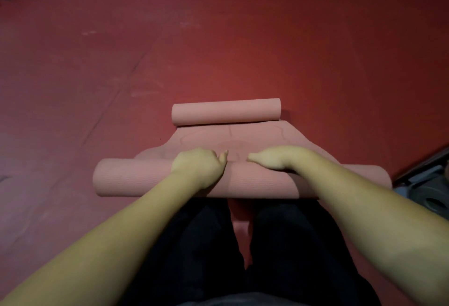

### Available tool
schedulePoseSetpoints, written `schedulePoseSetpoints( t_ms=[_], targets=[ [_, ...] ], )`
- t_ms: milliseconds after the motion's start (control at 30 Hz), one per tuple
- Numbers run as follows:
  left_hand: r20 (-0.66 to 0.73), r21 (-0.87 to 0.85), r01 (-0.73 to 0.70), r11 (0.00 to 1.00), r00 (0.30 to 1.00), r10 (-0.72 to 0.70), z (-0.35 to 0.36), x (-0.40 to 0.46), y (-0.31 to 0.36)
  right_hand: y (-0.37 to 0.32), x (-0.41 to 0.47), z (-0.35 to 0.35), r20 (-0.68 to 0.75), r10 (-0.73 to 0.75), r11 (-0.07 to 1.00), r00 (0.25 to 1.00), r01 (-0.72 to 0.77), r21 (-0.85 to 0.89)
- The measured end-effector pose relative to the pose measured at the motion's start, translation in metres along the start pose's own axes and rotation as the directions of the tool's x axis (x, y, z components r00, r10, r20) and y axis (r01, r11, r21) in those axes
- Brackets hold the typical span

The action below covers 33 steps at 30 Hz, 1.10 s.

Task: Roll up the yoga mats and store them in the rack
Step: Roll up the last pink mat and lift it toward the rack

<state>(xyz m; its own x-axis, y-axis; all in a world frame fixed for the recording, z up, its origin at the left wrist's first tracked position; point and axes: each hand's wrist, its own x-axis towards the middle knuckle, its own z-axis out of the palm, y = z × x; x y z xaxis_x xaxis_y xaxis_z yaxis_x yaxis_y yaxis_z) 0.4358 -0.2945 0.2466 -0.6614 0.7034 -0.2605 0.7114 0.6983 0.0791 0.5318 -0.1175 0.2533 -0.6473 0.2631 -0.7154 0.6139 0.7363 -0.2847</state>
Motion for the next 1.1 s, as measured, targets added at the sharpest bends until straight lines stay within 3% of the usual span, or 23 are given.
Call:
schedulePoseSetpoints(
  t_ms=[67, 100, 200, 333, 400, 533, 667, 767, 867, 967, 1033, 1100],
  targets=[
    [0.043, -0.002, 0.016, 1.0, 0.999, -0.016, 0.006, -0.003, 0.002, 0.006, 0.002, 0.014, -0.041, -0.035, 0.999, 0.999, 0.034, -0.003],
    [0.048, -0.013, 0.029, 0.999, 0.998, -0.028, 0.008, -0.003, 0.002, 0.01, 0.005, 0.02, -0.142, -0.083, 0.996, 0.986, 0.079, -0.032],
    [0.09, -0.04, 0.05, 0.998, 0.995, -0.046, 0.01, 0.005, 0.001, 0.016, 0.006, 0.029, -0.428, -0.17, 0.985, 0.888, 0.142, -0.097],
    [0.074, 0.068, -0.002, 0.998, 0.997, -0.003, 0.009, 0.014, 0.0, 0.015, -0.005, 0.042, -0.612, -0.189, 0.98, 0.768, 0.106, -0.17],
    [0.126, 0.075, 0.0, 0.997, 0.992, -0.009, 0.007, 0.022, -0.001, 0.015, -0.01, 0.053, -0.653, -0.189, 0.979, 0.734, 0.089, -0.184],
    [0.296, -0.032, 0.062, 0.998, 0.954, -0.05, -0.001, 0.041, -0.006, 0.013, -0.015, 0.077, -0.646, -0.178, 0.969, 0.743, 0.018, -0.246],
    [0.352, -0.053, 0.086, 0.995, 0.934, -0.062, -0.008, 0.05, 0.002, 0.01, -0.011, 0.091, -0.748, -0.141, 0.973, 0.648, -0.047, -0.224],
    [0.382, -0.052, 0.109, 0.993, 0.921, -0.081, -0.01, 0.057, 0.006, 0.011, -0.006, 0.088, -0.76, -0.149, 0.974, 0.633, -0.037, -0.222],
    [0.307, -0.04, 0.112, 0.993, 0.947, -0.095, -0.005, 0.065, 0.001, 0.009, 0.002, 0.075, -0.75, -0.132, 0.974, 0.649, -0.056, -0.22],
    [0.005, 0.026, 0.098, 0.995, 0.995, -0.098, 0.0, 0.057, 0.002, 0.007, 0.01, 0.065, -0.737, -0.118, 0.978, 0.666, -0.051, -0.203],
    [-0.193, 0.04, 0.087, 0.995, 0.978, -0.078, 0.002, 0.048, 0.003, 0.007, 0.011, 0.061, -0.71, -0.12, 0.976, 0.693, -0.05, -0.214],
    [-0.231, -0.033, 0.122, 0.992, 0.965, -0.126, 0.004, 0.044, 0.0, 0.006, 0.012, 0.058, -0.696, -0.139, 0.969, 0.705, -0.049, -0.243]
  ],
)
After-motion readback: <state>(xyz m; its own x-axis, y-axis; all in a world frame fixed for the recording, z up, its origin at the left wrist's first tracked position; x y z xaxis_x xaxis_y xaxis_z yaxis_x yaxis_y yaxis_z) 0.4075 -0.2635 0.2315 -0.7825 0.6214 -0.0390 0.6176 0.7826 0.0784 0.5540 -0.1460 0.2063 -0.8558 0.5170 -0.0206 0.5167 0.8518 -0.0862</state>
